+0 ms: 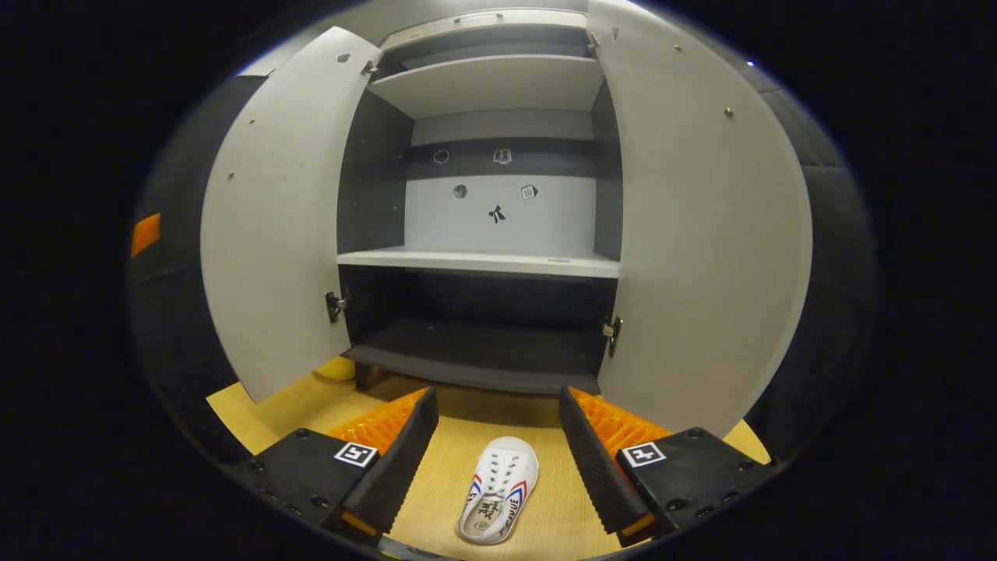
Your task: Grab one shoe with the right hand and put it into the shoe cabinet, grab the other shoe with the left hand and put it into the shoe cabinet; then close the right door with the right hand and the left door with the left hand.
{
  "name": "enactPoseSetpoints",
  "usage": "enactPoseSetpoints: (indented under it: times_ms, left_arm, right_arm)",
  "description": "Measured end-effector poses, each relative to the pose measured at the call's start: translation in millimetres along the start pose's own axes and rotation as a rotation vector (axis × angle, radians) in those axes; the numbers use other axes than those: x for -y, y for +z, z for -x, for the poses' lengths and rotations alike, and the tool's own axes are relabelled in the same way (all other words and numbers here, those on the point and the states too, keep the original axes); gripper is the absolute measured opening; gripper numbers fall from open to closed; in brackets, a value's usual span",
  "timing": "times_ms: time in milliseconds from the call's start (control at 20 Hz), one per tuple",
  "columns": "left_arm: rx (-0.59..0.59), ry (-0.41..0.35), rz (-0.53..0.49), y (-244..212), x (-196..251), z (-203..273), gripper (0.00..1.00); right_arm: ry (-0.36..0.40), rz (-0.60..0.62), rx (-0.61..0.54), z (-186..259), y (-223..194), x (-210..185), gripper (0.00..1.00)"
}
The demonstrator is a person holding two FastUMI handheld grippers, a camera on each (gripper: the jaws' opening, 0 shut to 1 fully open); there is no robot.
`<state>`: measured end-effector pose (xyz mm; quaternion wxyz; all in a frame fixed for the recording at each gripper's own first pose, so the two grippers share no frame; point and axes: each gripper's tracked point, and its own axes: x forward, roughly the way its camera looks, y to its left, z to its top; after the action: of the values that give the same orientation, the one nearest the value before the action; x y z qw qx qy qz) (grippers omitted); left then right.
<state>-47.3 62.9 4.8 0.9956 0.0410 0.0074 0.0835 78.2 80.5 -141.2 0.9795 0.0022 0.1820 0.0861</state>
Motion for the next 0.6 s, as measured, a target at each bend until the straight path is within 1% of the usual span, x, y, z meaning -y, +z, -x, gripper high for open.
enactPoseSetpoints:
  times_ms: [400, 600]
  left_arm:
    - [-0.022, 0.045, -0.023, -4, -17, 11, 0.93]
    - [-0.026, 0.062, -0.032, -4, -20, 12, 0.93]
  right_arm:
    - [0.047, 0.008, -0.171, -37, -61, -16, 0.98]
    - [0.07, 0.029, -0.289, -46, -99, -24, 0.98]
